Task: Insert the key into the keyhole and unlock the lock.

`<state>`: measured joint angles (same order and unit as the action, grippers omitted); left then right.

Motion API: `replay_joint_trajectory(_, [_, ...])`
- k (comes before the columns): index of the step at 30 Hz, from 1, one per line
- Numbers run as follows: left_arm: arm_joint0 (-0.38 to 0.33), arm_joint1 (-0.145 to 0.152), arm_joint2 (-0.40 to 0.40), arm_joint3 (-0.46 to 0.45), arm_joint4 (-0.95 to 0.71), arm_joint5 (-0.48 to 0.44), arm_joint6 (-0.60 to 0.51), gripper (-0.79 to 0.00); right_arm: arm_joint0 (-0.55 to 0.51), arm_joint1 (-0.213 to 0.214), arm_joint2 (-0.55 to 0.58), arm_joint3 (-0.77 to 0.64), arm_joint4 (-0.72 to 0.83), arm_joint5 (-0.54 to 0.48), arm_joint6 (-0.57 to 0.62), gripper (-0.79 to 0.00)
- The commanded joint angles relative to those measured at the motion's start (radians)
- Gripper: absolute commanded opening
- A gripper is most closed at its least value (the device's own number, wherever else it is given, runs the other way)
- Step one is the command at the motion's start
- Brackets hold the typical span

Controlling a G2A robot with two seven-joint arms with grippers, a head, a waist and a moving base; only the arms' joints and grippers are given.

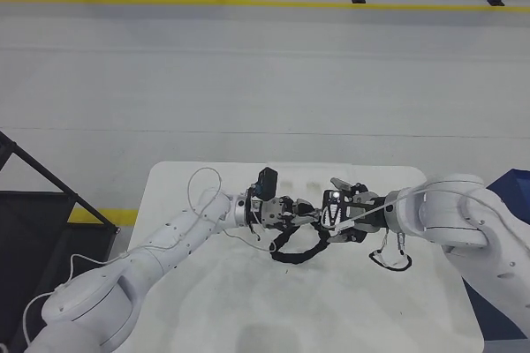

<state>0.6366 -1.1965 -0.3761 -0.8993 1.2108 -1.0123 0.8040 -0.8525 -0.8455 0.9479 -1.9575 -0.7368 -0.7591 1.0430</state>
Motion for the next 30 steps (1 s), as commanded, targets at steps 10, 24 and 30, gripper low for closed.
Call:
replay_joint_trajectory(10, [-0.109,0.077,0.155,-0.050,-0.101,0.000,-0.041,-0.785,-0.016,0.001,0.001,-0.002,-0.040,-0.049,-0.067,0.000])
replay_joint_trajectory(24, [-0.136,0.131,0.206,-0.169,-0.281,0.000,-0.217,-0.785,-0.069,0.011,0.045,-0.052,-0.453,-0.206,-0.386,-0.477])
replay_joint_trajectory(30, [-0.127,0.137,0.206,-0.199,-0.356,0.000,-0.281,-0.785,-0.097,0.013,0.047,-0.056,-0.587,-0.210,-0.501,-0.548])
